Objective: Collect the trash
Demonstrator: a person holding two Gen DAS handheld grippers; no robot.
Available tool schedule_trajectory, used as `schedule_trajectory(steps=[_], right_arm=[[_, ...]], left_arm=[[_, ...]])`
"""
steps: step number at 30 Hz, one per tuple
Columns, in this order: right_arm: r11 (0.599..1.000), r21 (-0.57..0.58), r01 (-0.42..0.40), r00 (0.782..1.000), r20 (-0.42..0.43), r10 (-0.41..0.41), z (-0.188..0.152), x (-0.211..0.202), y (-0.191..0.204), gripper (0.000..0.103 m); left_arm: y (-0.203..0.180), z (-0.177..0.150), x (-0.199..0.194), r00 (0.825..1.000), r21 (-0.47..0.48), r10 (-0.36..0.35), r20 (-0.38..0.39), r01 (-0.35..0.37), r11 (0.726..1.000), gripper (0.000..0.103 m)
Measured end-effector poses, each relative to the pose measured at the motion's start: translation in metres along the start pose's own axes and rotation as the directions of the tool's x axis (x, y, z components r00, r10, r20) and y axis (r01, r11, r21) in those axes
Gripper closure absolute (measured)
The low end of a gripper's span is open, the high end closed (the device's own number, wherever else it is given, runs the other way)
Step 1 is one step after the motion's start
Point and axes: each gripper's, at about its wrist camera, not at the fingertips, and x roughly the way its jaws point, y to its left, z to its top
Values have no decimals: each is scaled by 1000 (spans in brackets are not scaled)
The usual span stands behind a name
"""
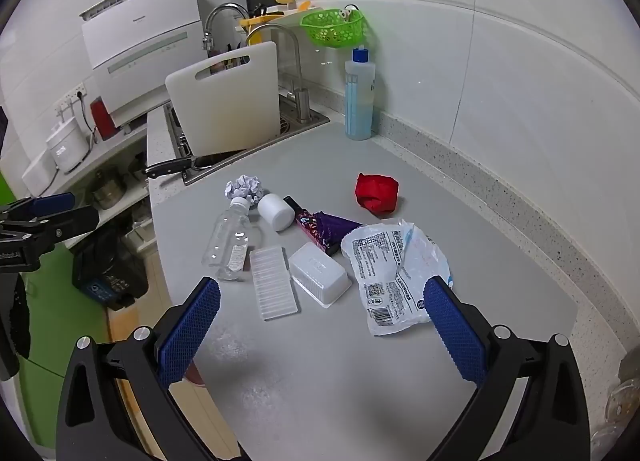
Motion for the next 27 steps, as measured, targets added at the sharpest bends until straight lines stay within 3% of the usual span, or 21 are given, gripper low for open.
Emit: schedule_trajectory(steps=[5,9,27], right_arm=[[1000,0,-2,1000,0,2,0,1,0,5],[1000,-1,-4,1000,-3,4,-2,5,-1,5],[1000,-1,-5,1000,-7,5,0,5,1,5]], left_arm=[[-8,-2,-5,1000,-1,25,10,-25,1000,3],[3,-1,2,1000,-13,-14,-11,14,1000,3],[2,-1,4,1000,-13,-20,-18,20,1000,3]])
